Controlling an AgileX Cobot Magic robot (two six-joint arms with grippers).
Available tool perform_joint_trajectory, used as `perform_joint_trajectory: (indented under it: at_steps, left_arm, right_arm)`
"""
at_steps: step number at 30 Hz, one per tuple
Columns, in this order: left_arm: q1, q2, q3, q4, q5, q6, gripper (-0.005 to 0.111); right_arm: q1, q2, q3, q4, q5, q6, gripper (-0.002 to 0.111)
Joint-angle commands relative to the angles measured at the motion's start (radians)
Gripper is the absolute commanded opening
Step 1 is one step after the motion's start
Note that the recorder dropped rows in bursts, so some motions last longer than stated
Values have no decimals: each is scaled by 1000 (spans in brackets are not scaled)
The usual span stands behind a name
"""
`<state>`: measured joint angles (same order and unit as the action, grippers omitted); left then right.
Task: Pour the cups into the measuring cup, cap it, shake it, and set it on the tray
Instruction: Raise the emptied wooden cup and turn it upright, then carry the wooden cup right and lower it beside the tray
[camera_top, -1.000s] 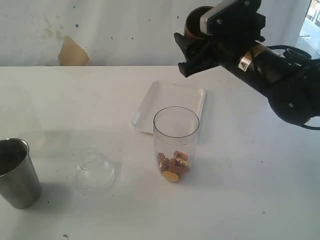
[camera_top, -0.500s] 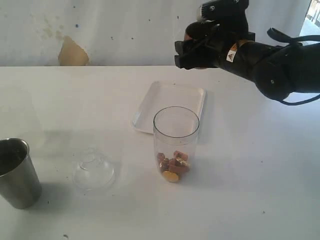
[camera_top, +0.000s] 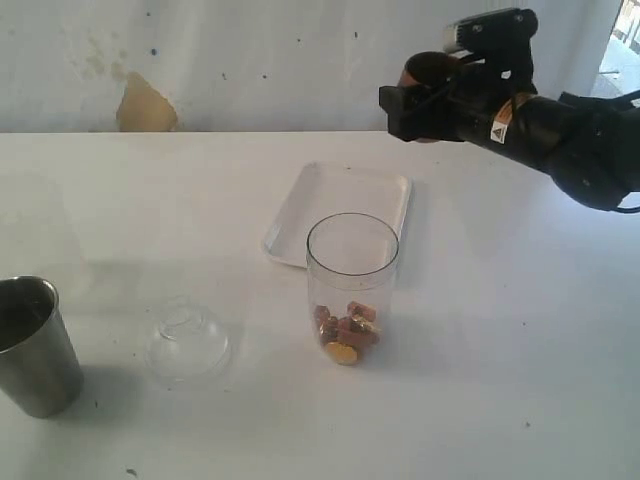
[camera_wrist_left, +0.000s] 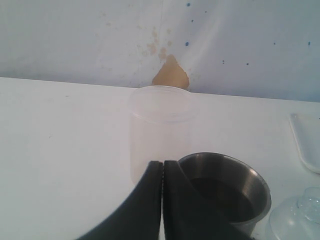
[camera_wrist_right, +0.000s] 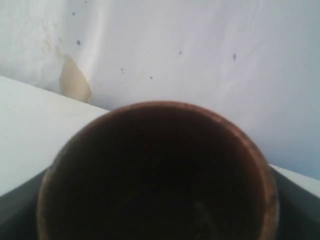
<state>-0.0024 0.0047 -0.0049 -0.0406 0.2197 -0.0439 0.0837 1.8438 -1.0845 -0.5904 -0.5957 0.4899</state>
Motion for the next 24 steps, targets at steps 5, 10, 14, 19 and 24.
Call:
perform_joint_trajectory:
  at_steps: [5,10,14,19,24]
  left_arm:
    - [0,-5,5,-3,-10,-2,1]
    - [0,-5,5,-3,-10,-2,1]
    - [0,-5,5,-3,-10,-2,1]
    - [0,-5,5,-3,-10,-2,1]
    - [0,-5,5,-3,-10,-2,1]
  right_arm:
    - [-4,100,-78,-228,-47,219,0]
    - [-4,132,-83,-237,-53,222,0]
    - [-2,165,-83,-253,-91,222,0]
    - [-2,202,-83,-259,-116,194,0]
    - [-4,214,-83,-257,-102,138,0]
